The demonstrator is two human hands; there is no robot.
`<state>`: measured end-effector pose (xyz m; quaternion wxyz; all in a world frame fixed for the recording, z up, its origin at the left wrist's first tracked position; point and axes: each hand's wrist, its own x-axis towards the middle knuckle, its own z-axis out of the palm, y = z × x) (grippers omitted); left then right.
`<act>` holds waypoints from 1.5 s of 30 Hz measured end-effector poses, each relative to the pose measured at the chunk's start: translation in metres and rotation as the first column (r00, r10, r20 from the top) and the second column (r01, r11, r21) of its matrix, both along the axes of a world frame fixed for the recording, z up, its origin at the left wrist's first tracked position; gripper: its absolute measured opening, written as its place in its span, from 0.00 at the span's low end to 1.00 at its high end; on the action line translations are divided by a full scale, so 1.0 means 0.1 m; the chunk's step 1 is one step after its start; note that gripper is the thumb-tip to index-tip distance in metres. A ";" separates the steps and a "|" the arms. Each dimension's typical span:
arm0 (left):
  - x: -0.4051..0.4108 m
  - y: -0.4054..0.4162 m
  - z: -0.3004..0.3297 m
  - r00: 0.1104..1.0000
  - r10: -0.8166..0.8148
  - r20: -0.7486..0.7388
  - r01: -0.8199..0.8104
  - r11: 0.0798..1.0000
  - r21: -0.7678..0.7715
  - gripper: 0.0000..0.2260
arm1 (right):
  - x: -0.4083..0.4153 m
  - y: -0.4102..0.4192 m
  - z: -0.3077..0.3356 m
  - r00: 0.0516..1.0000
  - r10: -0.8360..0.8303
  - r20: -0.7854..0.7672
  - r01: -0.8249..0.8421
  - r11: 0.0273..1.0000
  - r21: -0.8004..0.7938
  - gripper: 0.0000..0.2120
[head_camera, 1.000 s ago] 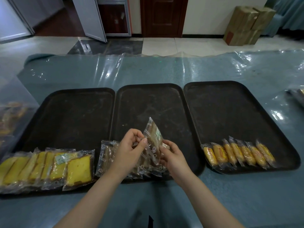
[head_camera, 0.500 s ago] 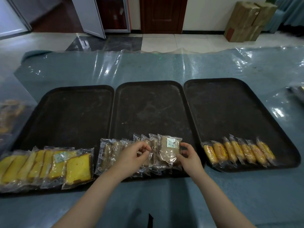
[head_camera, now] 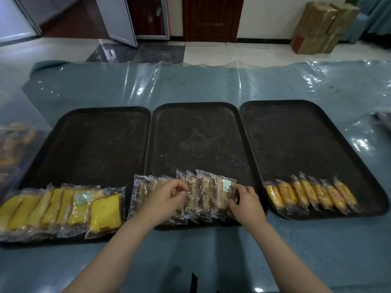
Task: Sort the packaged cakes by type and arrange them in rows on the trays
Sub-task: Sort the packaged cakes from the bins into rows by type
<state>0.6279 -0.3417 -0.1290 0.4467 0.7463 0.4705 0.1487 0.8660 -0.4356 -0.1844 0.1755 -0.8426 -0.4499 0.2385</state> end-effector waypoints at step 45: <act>-3.47 0.74 0.20 0.993 0.113 -0.037 -0.111 0.993 0.042 0.05 | -3.85 0.85 -0.02 0.959 0.284 -0.021 -0.285 0.958 -0.044 0.30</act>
